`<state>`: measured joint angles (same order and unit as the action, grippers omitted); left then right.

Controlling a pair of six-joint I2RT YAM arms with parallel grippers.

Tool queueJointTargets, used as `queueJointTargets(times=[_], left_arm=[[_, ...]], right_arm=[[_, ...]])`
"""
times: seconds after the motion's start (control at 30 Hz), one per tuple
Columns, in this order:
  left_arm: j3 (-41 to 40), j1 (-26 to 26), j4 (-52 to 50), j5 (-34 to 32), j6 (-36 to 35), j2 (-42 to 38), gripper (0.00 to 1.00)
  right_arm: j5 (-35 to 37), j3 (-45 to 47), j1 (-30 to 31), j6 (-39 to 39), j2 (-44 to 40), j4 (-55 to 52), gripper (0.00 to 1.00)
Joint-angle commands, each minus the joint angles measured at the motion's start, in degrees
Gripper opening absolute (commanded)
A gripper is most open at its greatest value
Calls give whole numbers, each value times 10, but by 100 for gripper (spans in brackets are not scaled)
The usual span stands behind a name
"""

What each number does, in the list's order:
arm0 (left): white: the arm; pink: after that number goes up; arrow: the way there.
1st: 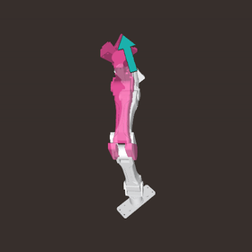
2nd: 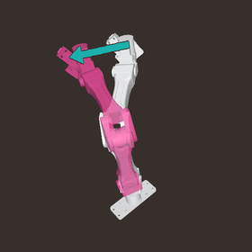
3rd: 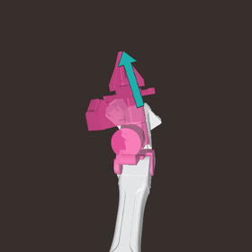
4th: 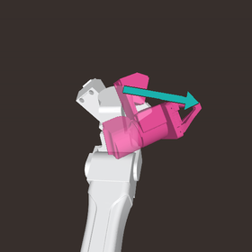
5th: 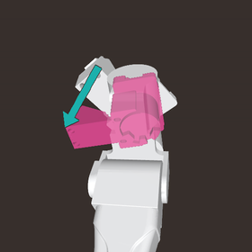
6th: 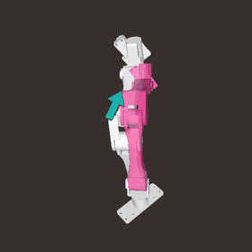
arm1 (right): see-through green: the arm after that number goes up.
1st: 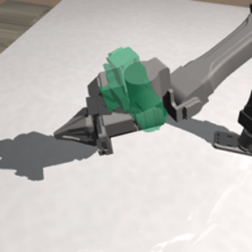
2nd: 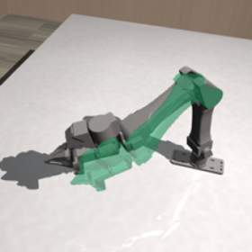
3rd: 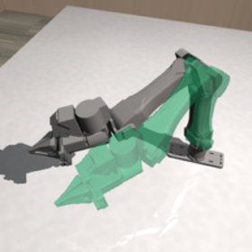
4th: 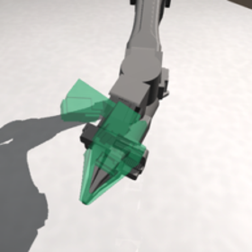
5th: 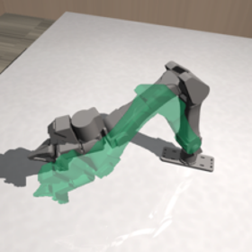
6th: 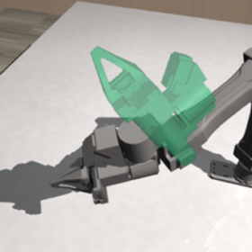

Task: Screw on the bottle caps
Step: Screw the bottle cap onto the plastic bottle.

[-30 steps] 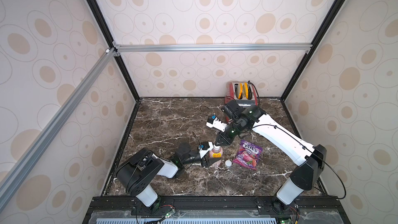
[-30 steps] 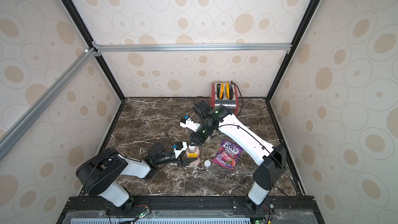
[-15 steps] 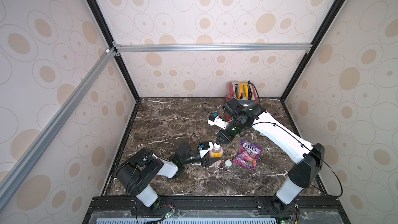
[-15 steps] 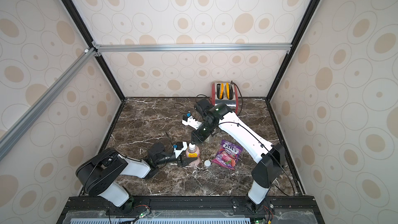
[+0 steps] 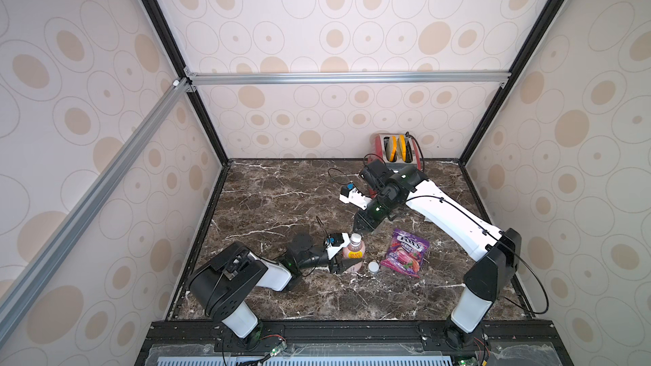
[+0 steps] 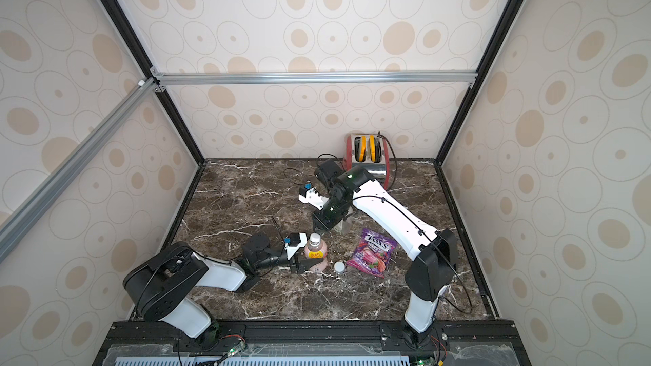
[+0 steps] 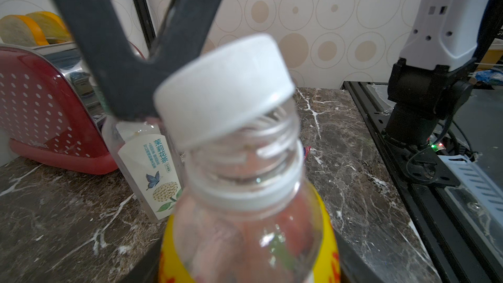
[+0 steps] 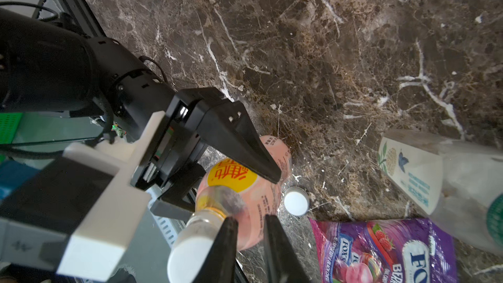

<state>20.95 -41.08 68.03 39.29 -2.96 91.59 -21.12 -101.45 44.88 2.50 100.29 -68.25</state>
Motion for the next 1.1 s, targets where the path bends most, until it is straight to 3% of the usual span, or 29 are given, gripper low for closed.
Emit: queueJointTargets(times=[0.0,0.3,0.43,0.63,0.83,1.07], left_arm=[[8,-7,-32,-3,-9,-6,70],[8,-7,-33,-7,-5,-5,70],[8,-7,-33,-7,-4,-6,70],[8,-7,-33,-6,-3,-7,70],[8,-7,-34,-7,-4,-9,70],[8,-7,-36,-8,-3,-12,70]], right_arm=[[13,0,1,-11,-27,-11,24],[35,19,12,-8,-69,20,24],[42,24,11,-11,-100,37,32],[26,44,11,-8,-82,28,35],[-50,63,7,16,-80,66,48],[-95,95,-10,49,-71,85,47]])
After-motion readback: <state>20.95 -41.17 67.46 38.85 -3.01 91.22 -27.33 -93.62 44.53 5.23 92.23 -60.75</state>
